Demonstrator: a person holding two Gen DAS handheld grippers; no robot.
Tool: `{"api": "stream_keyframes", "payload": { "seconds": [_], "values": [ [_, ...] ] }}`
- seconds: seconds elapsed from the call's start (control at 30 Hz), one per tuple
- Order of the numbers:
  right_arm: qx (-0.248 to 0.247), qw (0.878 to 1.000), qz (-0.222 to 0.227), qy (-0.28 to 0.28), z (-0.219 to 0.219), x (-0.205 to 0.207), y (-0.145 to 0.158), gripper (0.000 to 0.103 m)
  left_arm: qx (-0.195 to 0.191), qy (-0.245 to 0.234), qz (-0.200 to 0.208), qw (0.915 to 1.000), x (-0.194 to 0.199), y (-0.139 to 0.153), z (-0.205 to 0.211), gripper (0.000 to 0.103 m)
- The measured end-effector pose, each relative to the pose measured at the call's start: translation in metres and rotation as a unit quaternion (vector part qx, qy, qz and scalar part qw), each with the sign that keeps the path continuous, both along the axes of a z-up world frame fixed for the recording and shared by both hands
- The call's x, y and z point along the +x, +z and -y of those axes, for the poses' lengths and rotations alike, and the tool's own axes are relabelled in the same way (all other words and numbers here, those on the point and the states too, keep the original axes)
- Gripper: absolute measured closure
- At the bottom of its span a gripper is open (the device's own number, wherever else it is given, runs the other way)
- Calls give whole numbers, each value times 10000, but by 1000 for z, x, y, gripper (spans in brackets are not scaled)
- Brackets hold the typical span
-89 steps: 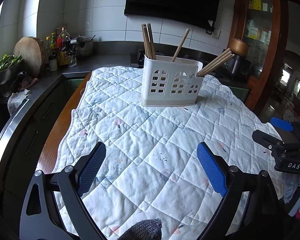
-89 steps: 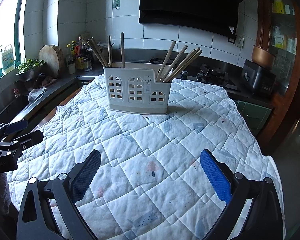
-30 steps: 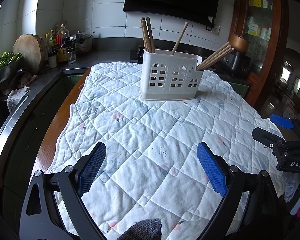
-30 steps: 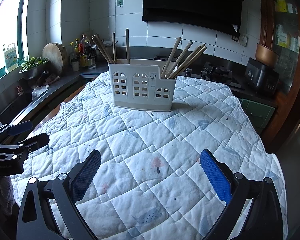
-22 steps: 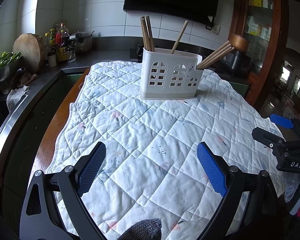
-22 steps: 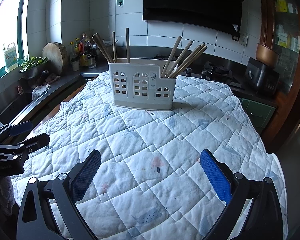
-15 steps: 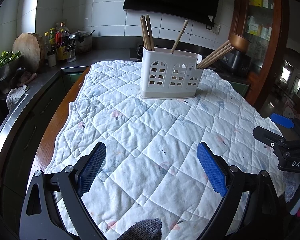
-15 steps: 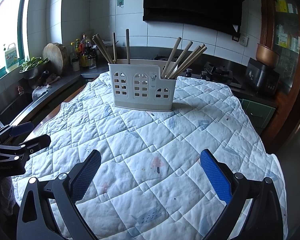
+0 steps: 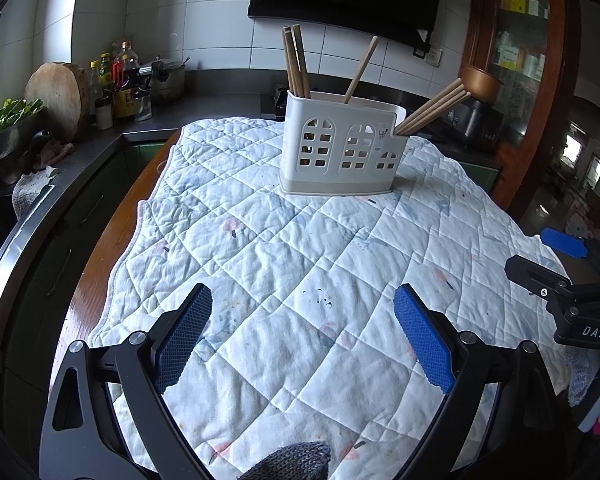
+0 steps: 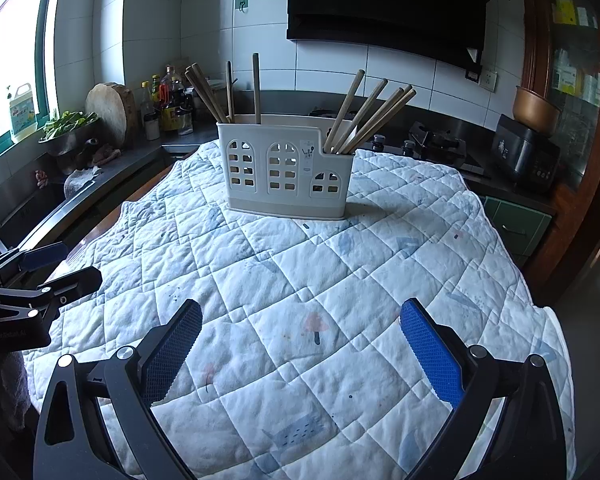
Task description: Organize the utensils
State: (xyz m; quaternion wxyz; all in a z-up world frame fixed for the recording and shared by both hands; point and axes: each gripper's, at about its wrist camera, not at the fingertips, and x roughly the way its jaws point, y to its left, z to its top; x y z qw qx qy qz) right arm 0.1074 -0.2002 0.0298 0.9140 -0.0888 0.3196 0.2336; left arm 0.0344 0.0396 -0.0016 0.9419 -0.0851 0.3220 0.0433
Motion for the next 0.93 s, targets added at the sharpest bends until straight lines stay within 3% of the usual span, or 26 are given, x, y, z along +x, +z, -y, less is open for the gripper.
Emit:
{"api": "stream_keyframes", "payload": {
  "seconds": [0.43, 0.93],
  "values": [
    [34, 10000, -43, -29, 5, 2, -4, 7, -107, 252, 59, 9996, -3, 2, -12, 11],
    [73, 9999, -54, -44, 7, 2, -5, 7, -184, 63, 16, 9998, -1, 0, -4, 11]
  ]
}}
